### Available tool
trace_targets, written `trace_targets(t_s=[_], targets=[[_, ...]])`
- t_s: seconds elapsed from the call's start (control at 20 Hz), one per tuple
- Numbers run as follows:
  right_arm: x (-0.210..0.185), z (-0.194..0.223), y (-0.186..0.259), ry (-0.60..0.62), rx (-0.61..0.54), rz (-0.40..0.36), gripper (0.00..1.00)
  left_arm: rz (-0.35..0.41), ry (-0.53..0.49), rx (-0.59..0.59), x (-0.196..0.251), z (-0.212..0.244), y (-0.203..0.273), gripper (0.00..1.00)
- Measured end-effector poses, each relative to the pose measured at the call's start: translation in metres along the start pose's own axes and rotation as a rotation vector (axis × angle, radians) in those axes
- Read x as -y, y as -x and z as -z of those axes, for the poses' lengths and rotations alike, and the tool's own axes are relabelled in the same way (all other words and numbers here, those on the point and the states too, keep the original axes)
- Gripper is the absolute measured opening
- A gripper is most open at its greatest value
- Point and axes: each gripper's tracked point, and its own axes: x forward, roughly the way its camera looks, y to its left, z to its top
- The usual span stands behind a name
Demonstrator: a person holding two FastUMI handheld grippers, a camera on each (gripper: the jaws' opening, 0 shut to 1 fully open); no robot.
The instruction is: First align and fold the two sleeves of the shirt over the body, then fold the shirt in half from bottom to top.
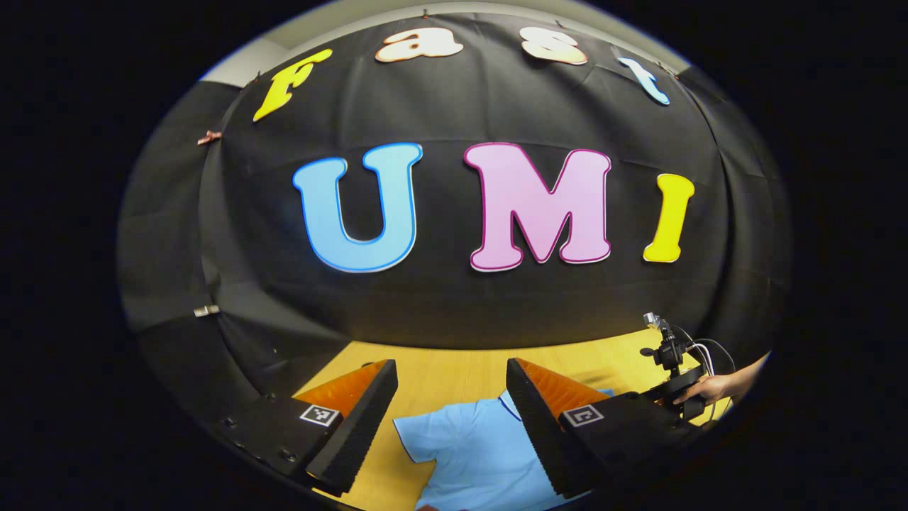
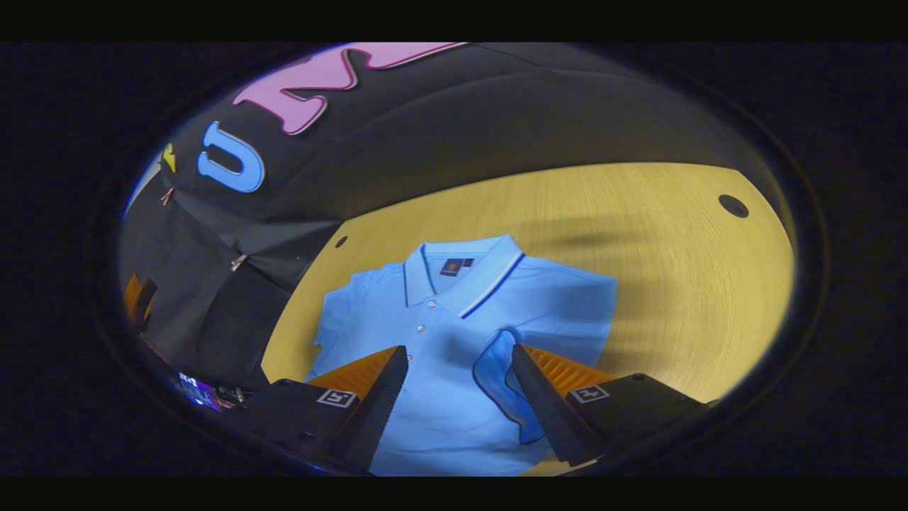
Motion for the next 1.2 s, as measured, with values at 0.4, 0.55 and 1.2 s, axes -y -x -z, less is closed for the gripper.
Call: trace_targets(t_s=[0.4,0.55,1.2], targets=[[-0.037,-0.019,0.096,0.008,0.173,0.079,0.96,0.105,0.059,-0.221,-0.055,0.097,-0.109,0.99],[-0.035,-0.009,0.131,-0.010,0.213,0.134,0.96,0.117,0.089,-0.327,-0.072,0.143,-0.154,0.98],[0.018,0.064,0.188,-0.165,0.196,0.305,0.96,0.081,0.031,-0.683,-0.098,0.280,-0.223,0.98]])
